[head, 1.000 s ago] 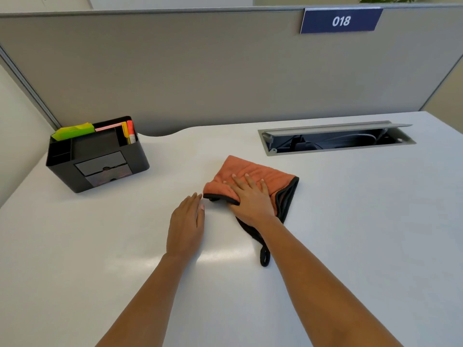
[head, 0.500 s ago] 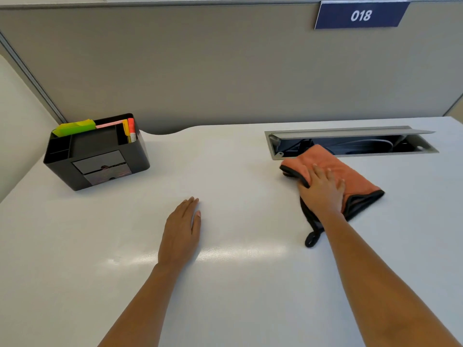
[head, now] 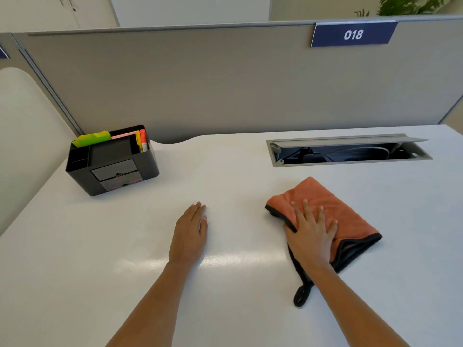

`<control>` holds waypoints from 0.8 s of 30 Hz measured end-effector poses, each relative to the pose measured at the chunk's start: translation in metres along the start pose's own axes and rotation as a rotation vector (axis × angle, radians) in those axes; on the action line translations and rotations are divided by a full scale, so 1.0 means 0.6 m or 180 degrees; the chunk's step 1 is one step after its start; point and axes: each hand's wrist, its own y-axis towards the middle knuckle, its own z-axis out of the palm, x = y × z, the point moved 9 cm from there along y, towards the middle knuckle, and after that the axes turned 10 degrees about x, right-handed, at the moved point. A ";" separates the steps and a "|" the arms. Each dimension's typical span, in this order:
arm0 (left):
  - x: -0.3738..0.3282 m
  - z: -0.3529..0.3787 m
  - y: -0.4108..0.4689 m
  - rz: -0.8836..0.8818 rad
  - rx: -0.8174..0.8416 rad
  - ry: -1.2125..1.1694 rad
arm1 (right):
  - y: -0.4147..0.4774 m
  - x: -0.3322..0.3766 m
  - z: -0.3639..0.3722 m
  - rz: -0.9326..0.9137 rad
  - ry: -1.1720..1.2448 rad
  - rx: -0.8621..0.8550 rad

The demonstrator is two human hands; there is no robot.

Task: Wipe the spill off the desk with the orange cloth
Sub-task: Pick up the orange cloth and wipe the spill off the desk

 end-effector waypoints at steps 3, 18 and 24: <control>0.000 0.001 0.001 0.0001 -0.0011 -0.0002 | -0.030 0.040 0.018 -0.0329 -0.0082 0.0040; 0.015 -0.052 0.032 -0.0423 -0.0449 -0.0719 | 0.121 0.271 0.035 -0.1634 -0.0236 0.0544; 0.054 -0.080 0.067 -0.0564 -0.0710 -0.0838 | 0.228 0.390 0.044 -0.2214 -0.0433 0.0650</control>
